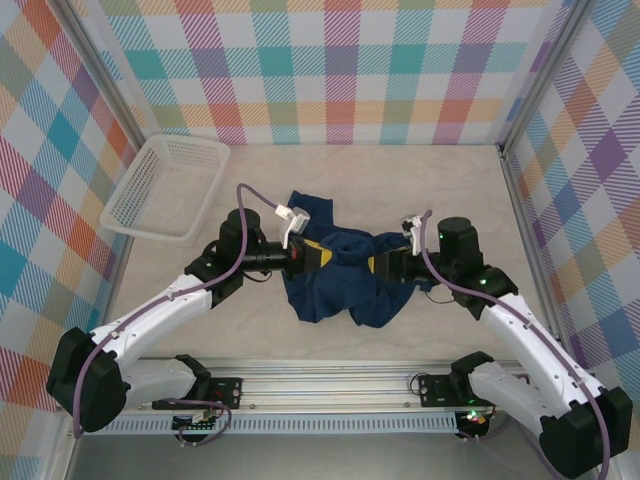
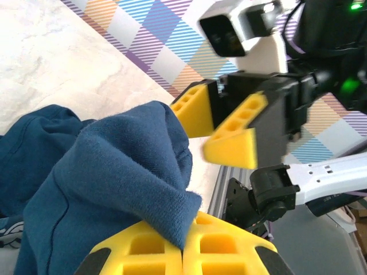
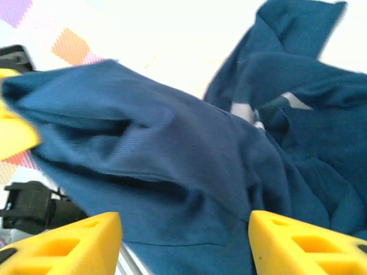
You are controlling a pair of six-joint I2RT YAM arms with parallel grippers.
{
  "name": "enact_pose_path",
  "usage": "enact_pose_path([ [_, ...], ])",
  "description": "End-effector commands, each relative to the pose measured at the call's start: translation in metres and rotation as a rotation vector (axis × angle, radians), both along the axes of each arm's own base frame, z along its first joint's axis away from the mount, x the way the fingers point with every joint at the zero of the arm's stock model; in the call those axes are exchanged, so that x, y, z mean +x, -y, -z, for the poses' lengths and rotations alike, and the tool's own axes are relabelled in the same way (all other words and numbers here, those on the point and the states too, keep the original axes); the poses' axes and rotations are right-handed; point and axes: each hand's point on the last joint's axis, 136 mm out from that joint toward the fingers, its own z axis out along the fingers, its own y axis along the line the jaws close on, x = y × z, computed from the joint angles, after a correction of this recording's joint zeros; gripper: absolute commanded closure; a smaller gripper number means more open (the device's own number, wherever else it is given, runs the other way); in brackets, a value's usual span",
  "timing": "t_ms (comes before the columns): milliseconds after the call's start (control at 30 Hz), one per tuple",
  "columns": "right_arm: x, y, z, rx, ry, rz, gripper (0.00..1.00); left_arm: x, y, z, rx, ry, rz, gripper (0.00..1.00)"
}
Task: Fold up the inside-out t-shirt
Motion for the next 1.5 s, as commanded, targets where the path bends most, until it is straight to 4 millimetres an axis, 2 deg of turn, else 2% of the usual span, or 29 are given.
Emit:
enact_pose_path([
  [0,-0.002,-0.014,-0.028,0.121,-0.023,-0.047,0.35,0.006,-0.001,-0.010,-0.002,0.058,-0.008,1.00],
  [167,0.007,-0.035,-0.031,0.148,-0.066,-0.052,0.33,0.006,-0.001,-0.008,0.008,0.054,-0.004,1.00],
  [300,0.011,-0.051,-0.030,0.126,-0.083,-0.057,0.39,0.005,0.000,-0.006,0.017,0.053,-0.003,1.00],
  [400,0.014,-0.055,-0.029,0.141,-0.091,-0.048,0.54,0.005,0.000,-0.003,0.026,0.049,-0.002,1.00],
  [500,0.019,-0.051,-0.025,0.124,-0.093,-0.007,0.79,0.005,-0.001,-0.003,0.027,0.050,-0.006,1.00],
  [567,0.020,-0.045,-0.024,0.103,-0.064,0.017,0.92,0.005,-0.003,-0.002,0.027,0.048,-0.020,1.00],
  [633,0.017,-0.040,-0.030,0.104,-0.022,0.011,0.98,0.006,-0.005,-0.001,0.031,0.045,-0.037,1.00],
  [833,-0.001,-0.033,-0.048,0.172,0.035,-0.115,1.00,0.008,-0.010,0.005,0.039,0.033,-0.062,0.99],
  [1000,-0.007,-0.029,-0.052,0.191,0.043,-0.168,1.00,0.011,-0.012,0.007,0.049,0.029,-0.078,0.98],
  [1133,-0.013,-0.035,-0.060,0.247,0.048,-0.234,1.00,0.019,-0.014,0.017,0.093,0.018,-0.111,0.97],
  [1267,-0.012,-0.042,-0.066,0.318,0.035,-0.273,1.00,0.028,-0.011,0.032,0.167,-0.032,-0.116,0.86],
  [1300,-0.011,-0.042,-0.066,0.321,0.033,-0.272,1.00,0.028,-0.010,0.033,0.169,-0.039,-0.108,0.83],
  [1367,-0.007,-0.042,-0.063,0.313,0.027,-0.256,1.00,0.030,-0.009,0.032,0.172,-0.046,-0.110,0.71],
  [1467,-0.002,-0.040,-0.057,0.291,0.009,-0.216,1.00,0.027,-0.014,0.021,0.157,-0.018,-0.130,0.58],
])
